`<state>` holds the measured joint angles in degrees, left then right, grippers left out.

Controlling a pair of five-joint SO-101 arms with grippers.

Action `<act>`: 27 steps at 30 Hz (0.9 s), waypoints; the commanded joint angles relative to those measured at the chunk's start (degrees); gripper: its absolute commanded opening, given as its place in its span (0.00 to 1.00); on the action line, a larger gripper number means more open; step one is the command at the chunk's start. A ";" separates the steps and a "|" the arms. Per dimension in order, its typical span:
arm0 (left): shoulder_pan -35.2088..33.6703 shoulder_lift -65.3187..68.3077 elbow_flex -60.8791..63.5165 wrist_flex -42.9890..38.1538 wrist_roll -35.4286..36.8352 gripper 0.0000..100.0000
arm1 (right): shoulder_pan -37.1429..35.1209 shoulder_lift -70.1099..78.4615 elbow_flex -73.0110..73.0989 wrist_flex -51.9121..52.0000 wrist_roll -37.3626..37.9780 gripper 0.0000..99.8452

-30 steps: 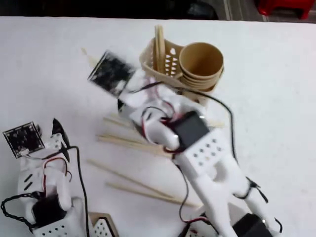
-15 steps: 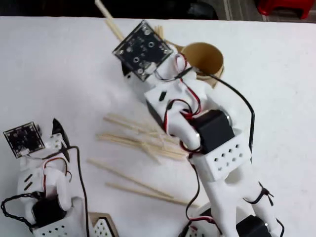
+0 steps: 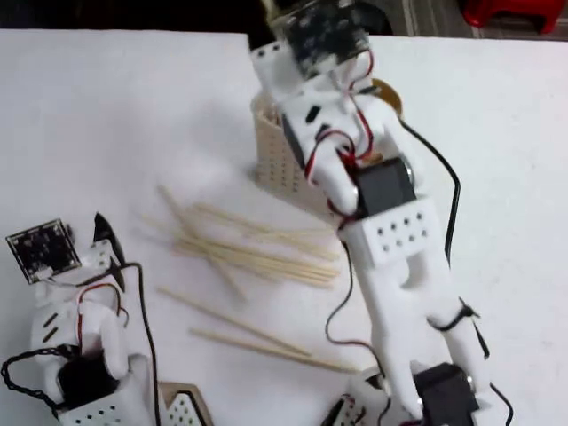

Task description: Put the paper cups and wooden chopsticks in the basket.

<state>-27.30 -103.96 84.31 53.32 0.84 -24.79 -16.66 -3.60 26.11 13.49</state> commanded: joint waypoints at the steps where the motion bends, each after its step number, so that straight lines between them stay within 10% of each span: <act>1: -0.22 -0.57 -0.18 -0.18 -0.88 0.16 | 1.63 1.98 -2.55 -5.67 -2.73 0.02; 12: -0.22 -0.57 -0.18 -0.18 -0.88 0.16 | 2.24 9.89 0.44 -6.20 -2.99 0.03; 17: -0.13 -0.57 -0.18 -0.18 -0.88 0.16 | 2.24 8.66 -0.44 0.04 -3.08 0.18; 27: -0.13 -0.57 -0.18 -0.18 -0.97 0.16 | 2.51 -7.43 -0.62 26.95 -2.55 0.02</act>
<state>-27.30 -103.96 84.31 53.32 0.48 -23.12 -17.63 -2.37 42.46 10.86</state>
